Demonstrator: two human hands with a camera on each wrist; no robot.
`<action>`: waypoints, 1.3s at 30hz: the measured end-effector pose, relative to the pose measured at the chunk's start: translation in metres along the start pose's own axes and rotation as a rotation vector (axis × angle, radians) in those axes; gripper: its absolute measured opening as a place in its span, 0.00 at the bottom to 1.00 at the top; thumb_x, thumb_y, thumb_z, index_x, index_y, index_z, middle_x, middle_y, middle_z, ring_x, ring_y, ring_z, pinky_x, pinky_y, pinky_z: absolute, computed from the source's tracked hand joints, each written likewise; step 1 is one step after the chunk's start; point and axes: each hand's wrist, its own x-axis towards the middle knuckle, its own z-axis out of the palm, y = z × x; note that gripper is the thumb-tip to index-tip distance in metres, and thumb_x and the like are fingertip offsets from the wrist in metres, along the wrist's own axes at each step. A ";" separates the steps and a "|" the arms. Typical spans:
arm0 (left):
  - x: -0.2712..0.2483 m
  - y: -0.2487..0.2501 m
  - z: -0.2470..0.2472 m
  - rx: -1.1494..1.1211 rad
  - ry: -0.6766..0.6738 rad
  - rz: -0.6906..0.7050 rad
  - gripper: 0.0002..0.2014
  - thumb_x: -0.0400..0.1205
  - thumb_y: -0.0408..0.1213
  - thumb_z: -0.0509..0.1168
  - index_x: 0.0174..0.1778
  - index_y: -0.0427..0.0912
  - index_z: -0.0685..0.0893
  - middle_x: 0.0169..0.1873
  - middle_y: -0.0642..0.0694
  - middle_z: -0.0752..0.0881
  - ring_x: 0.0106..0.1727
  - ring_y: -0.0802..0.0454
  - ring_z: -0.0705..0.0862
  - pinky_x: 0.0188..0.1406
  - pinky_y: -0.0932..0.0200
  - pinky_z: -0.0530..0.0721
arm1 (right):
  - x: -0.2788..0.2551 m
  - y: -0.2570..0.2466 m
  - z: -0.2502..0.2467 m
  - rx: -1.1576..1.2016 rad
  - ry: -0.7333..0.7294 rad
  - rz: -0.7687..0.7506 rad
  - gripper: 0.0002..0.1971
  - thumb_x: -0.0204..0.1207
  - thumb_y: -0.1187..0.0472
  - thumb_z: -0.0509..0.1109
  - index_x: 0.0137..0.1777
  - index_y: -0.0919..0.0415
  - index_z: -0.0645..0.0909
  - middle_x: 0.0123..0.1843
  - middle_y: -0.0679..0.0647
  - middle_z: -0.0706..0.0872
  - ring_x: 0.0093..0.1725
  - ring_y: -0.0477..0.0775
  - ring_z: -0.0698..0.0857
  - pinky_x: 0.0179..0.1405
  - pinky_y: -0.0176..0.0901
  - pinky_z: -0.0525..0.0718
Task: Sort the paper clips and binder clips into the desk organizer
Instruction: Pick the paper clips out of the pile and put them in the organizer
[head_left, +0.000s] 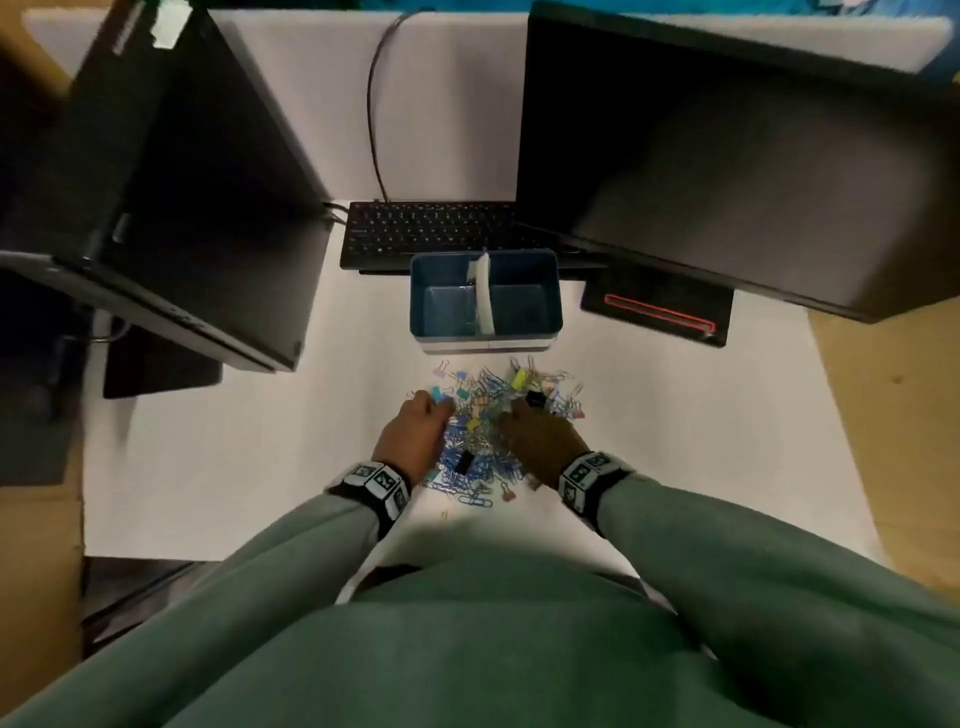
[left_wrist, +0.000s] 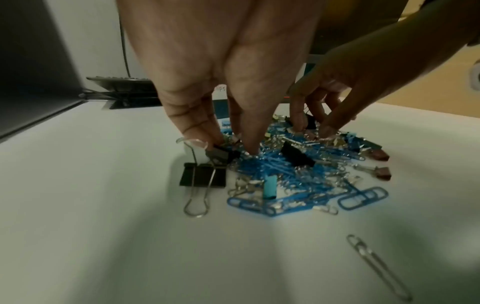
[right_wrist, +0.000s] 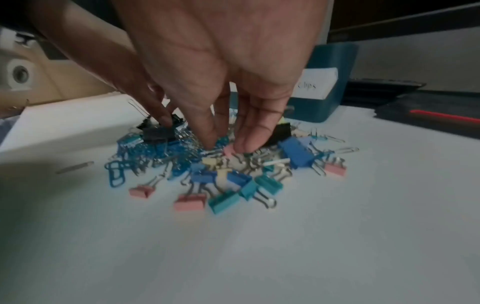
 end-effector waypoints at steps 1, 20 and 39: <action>0.004 -0.002 -0.001 0.020 -0.015 -0.003 0.11 0.84 0.37 0.61 0.62 0.43 0.77 0.56 0.38 0.78 0.51 0.39 0.81 0.44 0.51 0.78 | 0.003 0.008 0.003 -0.023 0.005 0.009 0.19 0.77 0.73 0.64 0.68 0.61 0.75 0.68 0.63 0.76 0.55 0.66 0.86 0.37 0.53 0.84; -0.009 -0.018 0.032 0.168 0.091 0.203 0.10 0.77 0.45 0.69 0.51 0.46 0.85 0.43 0.45 0.83 0.44 0.42 0.82 0.42 0.53 0.75 | 0.009 0.005 0.020 0.072 0.031 0.083 0.16 0.77 0.63 0.67 0.64 0.65 0.75 0.59 0.62 0.80 0.54 0.65 0.83 0.45 0.54 0.84; -0.008 -0.082 -0.008 0.042 0.156 -0.044 0.15 0.78 0.48 0.71 0.59 0.50 0.84 0.53 0.45 0.84 0.57 0.41 0.80 0.58 0.44 0.74 | 0.017 -0.005 0.027 0.224 0.072 0.014 0.08 0.82 0.61 0.64 0.56 0.62 0.80 0.57 0.58 0.80 0.49 0.59 0.85 0.45 0.52 0.86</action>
